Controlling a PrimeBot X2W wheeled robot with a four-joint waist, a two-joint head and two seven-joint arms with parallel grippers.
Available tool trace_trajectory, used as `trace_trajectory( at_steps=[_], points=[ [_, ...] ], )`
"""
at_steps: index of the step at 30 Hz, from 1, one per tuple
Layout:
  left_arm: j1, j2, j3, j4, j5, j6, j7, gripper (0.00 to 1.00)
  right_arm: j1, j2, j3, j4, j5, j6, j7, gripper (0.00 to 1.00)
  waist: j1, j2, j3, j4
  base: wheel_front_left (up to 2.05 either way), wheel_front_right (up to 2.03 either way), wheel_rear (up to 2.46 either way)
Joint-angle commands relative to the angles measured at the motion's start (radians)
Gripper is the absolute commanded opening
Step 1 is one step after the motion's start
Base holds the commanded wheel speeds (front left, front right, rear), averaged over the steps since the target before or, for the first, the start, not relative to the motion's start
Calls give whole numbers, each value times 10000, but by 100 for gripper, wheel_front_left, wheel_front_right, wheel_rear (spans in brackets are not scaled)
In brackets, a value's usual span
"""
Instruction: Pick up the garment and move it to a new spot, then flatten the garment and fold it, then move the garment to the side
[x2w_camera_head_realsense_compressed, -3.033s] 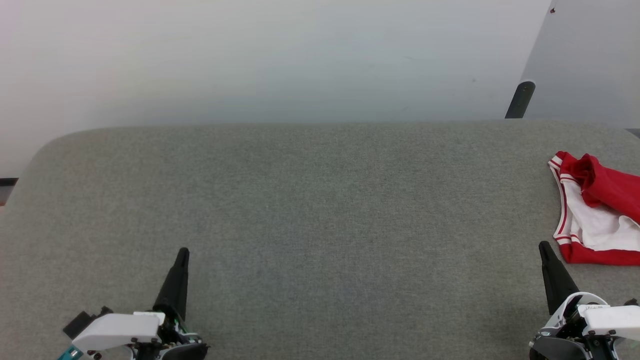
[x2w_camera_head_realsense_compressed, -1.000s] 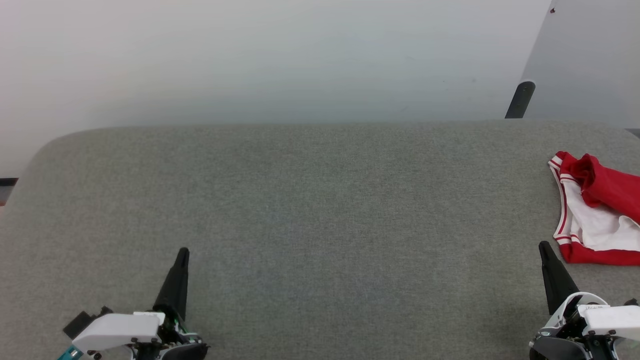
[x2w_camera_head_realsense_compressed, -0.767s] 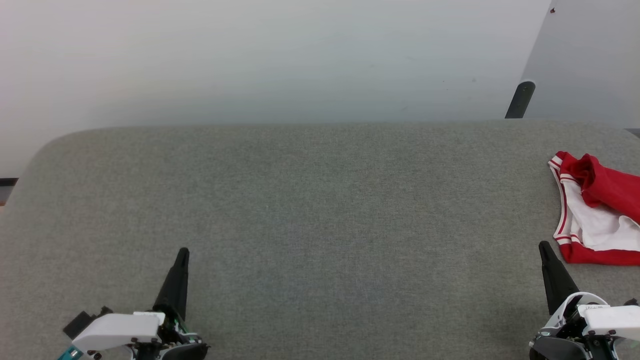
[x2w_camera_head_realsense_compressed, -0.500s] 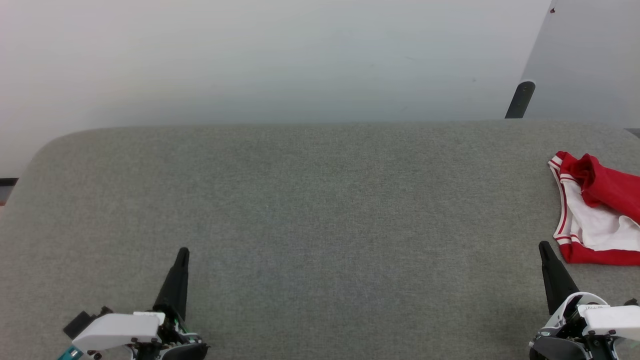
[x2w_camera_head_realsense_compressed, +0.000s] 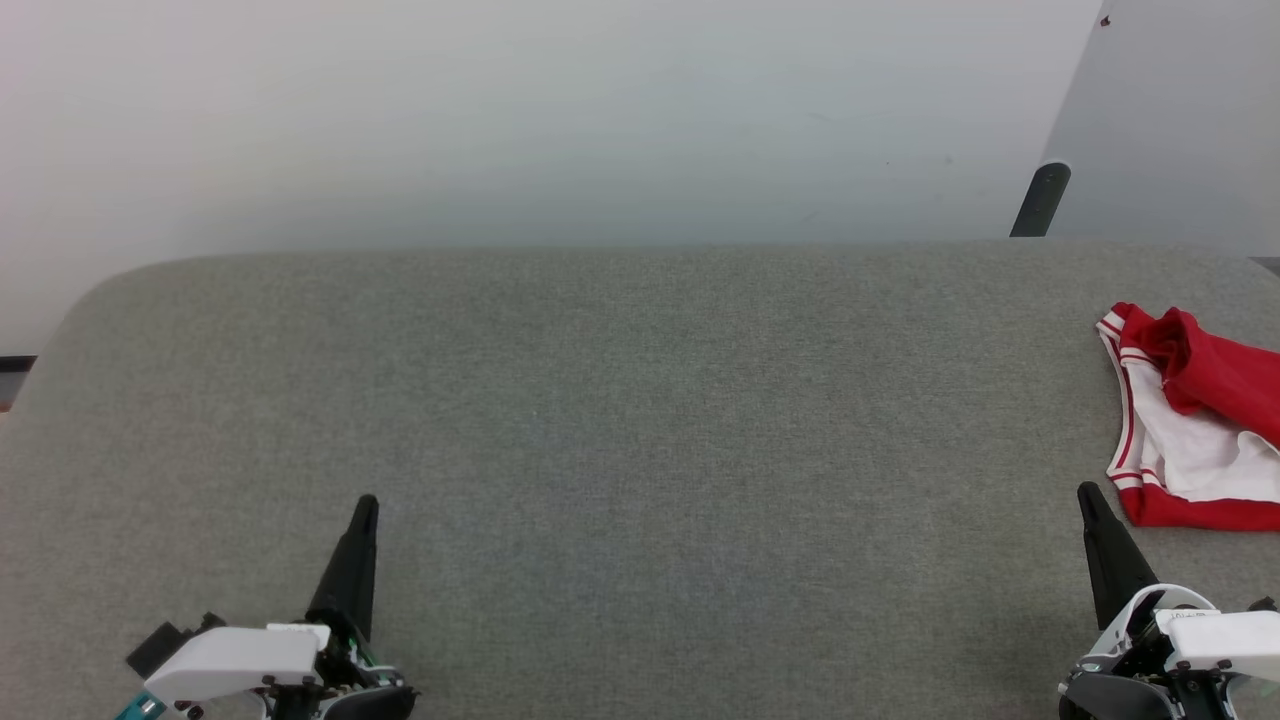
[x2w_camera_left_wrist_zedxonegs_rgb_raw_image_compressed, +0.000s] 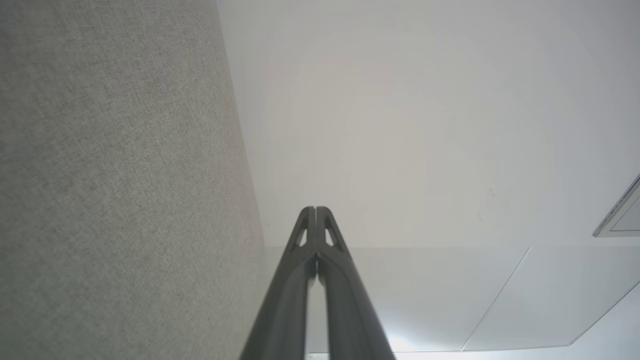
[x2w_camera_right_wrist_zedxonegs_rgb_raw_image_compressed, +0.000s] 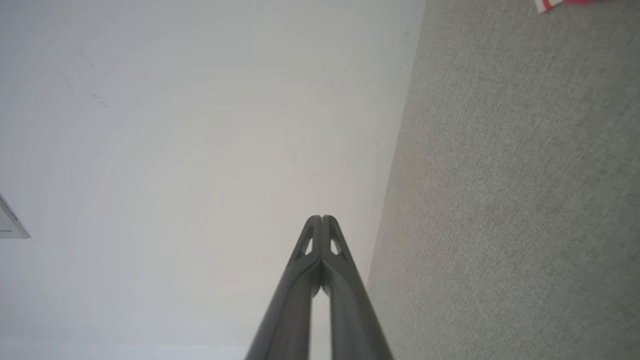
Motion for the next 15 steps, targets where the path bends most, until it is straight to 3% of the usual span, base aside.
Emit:
trace_trajectory(
  at_steps=[1,15],
  points=[
    [-96,-3,29,7,-15,-58,29,0,-35,33,4,2,39,4,9,0,0,0,0,0,0,0,0],
    [-96,-3,30,7,-15,-58,29,0,-35,33,5,2,39,4,9,0,0,0,0,0,0,0,0]
  ],
)
